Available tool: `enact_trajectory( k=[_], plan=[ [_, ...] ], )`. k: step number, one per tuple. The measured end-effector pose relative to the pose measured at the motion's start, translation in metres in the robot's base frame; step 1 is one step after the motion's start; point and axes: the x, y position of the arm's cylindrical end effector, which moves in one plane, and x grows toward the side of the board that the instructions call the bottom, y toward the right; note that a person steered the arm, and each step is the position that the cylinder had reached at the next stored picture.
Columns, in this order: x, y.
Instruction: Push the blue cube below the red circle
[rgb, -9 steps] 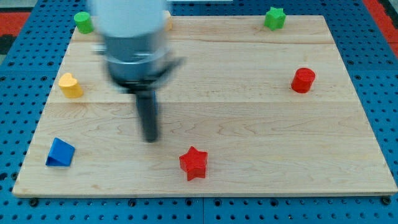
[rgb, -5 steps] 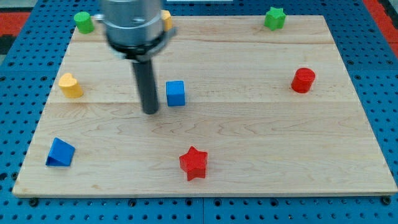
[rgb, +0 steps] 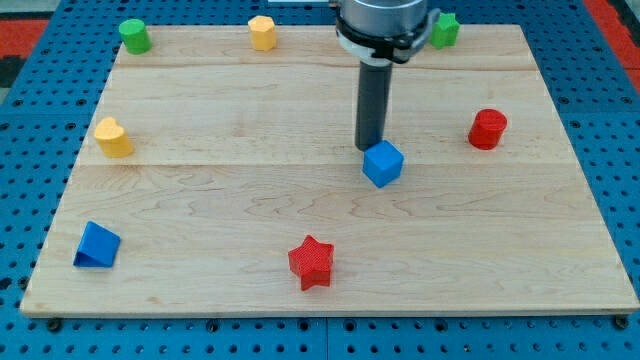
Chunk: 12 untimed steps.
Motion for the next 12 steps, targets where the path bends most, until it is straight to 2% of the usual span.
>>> enact_trajectory(
  k=[2,5,8,9,11,12],
  plan=[
    [0.090,0.095],
    [0.071,0.092],
    [0.061,0.028],
    [0.073,0.019],
    [0.109,0.110],
    [0.098,0.051]
  ],
)
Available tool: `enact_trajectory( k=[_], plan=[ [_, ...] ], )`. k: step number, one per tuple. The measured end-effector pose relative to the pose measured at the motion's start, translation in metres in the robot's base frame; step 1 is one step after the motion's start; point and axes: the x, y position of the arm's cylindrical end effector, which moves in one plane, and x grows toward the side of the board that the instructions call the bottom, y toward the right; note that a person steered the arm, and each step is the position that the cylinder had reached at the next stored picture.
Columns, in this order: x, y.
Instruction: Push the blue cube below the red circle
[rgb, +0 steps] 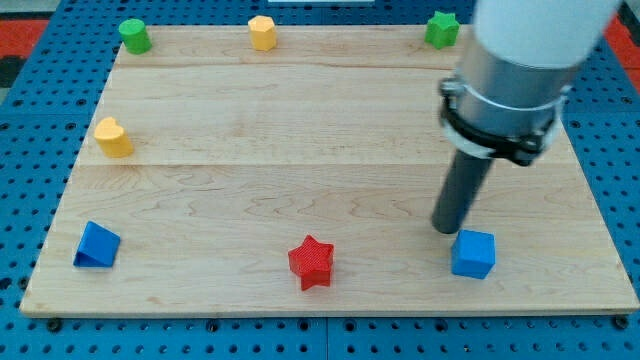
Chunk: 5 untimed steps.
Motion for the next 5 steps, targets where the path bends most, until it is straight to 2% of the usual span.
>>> enact_trajectory(
  k=[2,3,4,5],
  plan=[
    [0.010,-0.012],
    [0.027,0.029],
    [0.033,0.009],
    [0.084,-0.033]
  ],
)
